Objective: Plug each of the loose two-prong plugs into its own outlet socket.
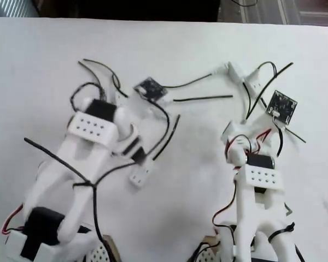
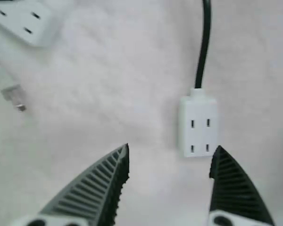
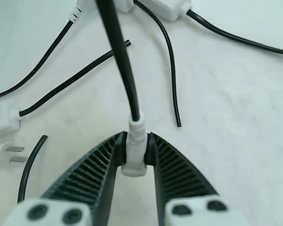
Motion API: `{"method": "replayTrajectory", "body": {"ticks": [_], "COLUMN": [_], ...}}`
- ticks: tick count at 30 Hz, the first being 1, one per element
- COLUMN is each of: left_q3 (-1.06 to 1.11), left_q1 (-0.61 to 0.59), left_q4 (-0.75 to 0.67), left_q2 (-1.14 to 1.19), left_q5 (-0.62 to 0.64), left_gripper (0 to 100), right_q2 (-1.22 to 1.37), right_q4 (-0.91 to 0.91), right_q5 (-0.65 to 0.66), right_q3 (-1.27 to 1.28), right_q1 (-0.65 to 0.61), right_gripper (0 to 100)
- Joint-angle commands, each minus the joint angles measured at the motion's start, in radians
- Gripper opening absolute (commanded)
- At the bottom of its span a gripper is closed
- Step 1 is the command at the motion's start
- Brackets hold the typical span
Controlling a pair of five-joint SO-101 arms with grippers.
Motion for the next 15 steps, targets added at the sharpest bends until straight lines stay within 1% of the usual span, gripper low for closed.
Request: {"method": "replayTrajectory", "body": {"ticks": [1, 5, 10, 13, 15], "left_q3": [0.101, 0.203, 0.239, 0.193, 0.158], "left_q1": [0.082, 0.085, 0.085, 0.085, 0.087], "left_q4": [-0.077, -0.186, -0.272, -0.267, -0.270], "left_q2": [-0.045, 0.002, 0.122, 0.188, 0.228], "left_q5": [0.091, 0.110, 0.110, 0.110, 0.103], "left_gripper": [29, 29, 29, 27, 24], "right_q2": [-0.031, -0.031, -0.031, -0.031, -0.031], "right_q4": [-0.018, -0.018, -0.018, -0.018, -0.018], "right_q5": [-0.002, -0.002, -0.002, -0.002, -0.002], "right_q3": [-0.014, -0.014, -0.014, -0.014, -0.014], "right_q1": [0.001, 0.001, 0.001, 0.001, 0.001], "right_gripper": [1.7, 1.7, 1.7, 1.7, 1.7]}}
